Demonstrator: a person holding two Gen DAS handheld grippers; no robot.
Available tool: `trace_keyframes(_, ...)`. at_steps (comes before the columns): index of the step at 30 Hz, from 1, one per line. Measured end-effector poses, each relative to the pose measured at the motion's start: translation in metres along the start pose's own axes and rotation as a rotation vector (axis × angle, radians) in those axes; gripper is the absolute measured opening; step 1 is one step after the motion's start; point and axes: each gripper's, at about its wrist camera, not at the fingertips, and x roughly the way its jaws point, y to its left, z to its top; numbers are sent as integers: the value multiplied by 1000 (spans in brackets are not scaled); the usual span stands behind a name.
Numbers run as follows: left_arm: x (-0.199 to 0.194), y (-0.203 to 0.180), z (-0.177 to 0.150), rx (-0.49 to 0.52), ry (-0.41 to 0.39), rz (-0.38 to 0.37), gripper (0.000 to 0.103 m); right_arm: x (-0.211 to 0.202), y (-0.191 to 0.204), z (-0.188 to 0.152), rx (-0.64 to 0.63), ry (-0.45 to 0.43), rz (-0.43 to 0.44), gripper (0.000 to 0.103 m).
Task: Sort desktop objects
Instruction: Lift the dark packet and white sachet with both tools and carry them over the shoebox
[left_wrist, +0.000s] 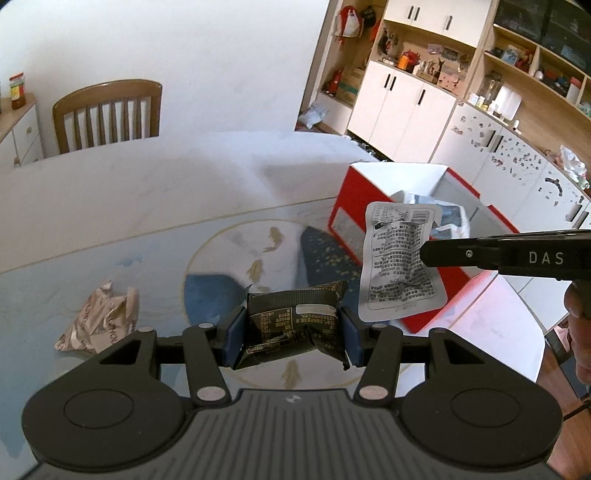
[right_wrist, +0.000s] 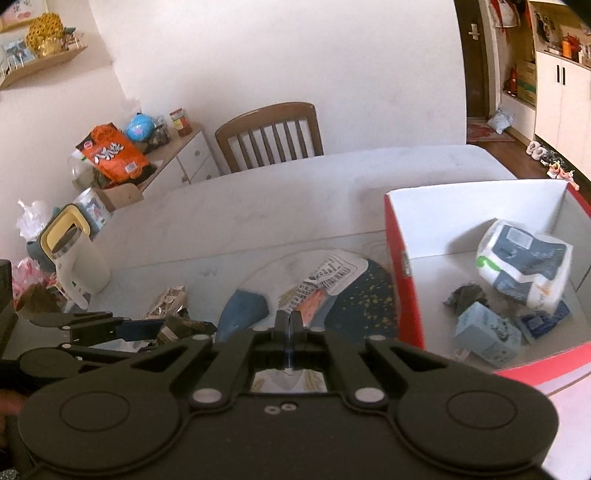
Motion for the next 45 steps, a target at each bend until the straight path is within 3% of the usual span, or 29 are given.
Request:
trace_keyframes(23,13,-74,27,93,-24,-69,52,-50,-67,15,48,-77,4,0)
trace_keyframes(45,68,-166,60,192,-14,-163,52,-77,-166,21,98,-84,-64,0)
